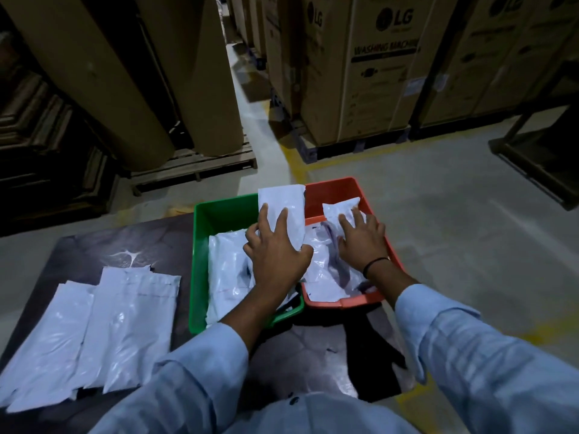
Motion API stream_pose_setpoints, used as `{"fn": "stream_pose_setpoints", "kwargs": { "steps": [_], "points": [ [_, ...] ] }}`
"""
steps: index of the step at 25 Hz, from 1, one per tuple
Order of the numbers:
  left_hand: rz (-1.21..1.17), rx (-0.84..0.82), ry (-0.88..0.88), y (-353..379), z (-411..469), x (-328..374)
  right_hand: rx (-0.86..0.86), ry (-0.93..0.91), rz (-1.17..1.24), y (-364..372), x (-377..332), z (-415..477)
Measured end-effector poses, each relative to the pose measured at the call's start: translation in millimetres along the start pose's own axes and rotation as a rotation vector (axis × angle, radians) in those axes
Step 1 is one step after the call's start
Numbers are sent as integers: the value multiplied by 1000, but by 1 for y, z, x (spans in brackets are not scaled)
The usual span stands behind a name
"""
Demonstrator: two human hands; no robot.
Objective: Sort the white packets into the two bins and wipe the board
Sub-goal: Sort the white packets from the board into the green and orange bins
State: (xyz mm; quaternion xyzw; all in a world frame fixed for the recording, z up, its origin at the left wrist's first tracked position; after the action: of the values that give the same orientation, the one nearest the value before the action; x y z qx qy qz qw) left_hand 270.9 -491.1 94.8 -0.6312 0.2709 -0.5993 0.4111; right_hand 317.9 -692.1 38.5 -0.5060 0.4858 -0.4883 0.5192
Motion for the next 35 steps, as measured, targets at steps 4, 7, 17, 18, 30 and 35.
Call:
{"fn": "stream_pose_setpoints", "kwargs": {
  "steps": [4,7,17,18,30,35],
  "points": [
    [-5,14,-83,16,-6,16,-94,-29,-42,15,0,12],
    [24,27,-118,23,-13,23,-127,-30,-37,30,-1,15],
    [63,5,-128,38,-8,40,39,-56,203,-17,12,20],
    [61,-10,-117,44,-8,45,130,-45,229,-29,20,23],
    [357,-97,-116,125,-18,64,291,26,336,-32,66,23],
    [423,-204,-160,144,-19,57,283,26,364,-20,63,20]
  ]
}}
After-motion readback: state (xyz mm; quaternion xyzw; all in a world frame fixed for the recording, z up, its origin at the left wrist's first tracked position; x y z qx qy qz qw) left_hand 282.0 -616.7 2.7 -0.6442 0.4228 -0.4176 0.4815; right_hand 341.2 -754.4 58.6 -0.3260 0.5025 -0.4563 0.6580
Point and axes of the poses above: each hand's wrist, its own z-axis towards the middle knuckle, its own y-axis out of the palm, x = y × z, the point moved 1 cm from there along z, towards the middle knuckle, and after that the axes turned 6 degrees about -y, right-handed, at the moved point
